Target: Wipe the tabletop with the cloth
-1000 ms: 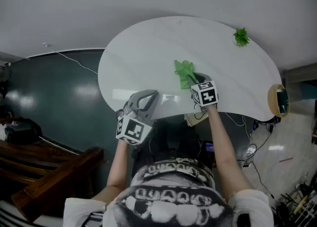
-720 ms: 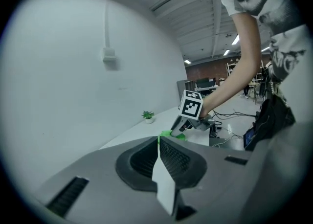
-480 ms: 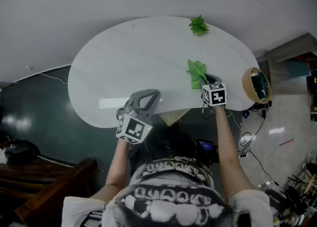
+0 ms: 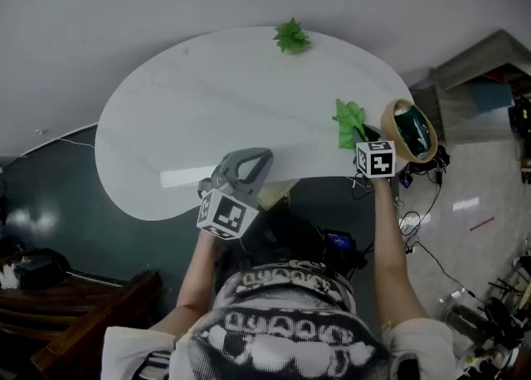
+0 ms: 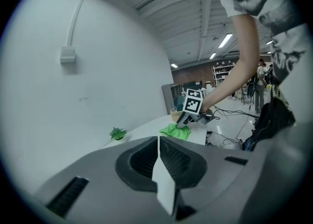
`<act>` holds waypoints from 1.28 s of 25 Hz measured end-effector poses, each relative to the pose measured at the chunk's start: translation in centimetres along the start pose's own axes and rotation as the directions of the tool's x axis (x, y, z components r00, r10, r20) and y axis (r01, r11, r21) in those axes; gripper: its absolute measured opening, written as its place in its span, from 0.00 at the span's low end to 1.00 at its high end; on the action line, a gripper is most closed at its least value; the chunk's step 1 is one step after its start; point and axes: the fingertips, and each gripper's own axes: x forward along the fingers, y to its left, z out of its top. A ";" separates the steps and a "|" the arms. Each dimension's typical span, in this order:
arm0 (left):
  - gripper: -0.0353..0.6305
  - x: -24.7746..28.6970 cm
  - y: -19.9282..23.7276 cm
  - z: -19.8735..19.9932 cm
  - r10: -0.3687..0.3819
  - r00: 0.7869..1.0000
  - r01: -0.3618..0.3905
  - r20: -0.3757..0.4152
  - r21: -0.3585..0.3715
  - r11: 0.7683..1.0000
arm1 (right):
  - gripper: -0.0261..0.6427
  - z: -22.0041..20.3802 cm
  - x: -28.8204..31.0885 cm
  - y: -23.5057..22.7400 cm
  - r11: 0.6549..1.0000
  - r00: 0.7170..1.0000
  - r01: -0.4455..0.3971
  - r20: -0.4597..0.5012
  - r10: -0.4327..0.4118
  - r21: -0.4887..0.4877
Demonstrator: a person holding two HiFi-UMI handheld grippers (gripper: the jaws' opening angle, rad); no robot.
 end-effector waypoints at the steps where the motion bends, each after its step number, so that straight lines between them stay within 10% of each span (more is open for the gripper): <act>1: 0.07 0.4 -0.3 0.1 -0.009 1.000 0.009 -0.002 0.005 1.000 | 0.17 -0.5 -0.2 -0.8 1.000 1.000 0.010 -0.002 -0.010 0.008; 17: 0.07 -2.5 -0.4 -0.4 0.020 0.999 -0.020 -0.027 0.010 1.000 | 0.17 -2.4 -3.0 -2.2 0.996 0.998 0.064 0.020 -0.065 0.056; 32: 0.07 -20.7 0.5 -8.9 0.171 0.982 -0.176 -0.082 -0.052 0.983 | 0.17 2.3 -5.0 22.7 0.985 0.978 -0.152 0.132 0.162 -0.085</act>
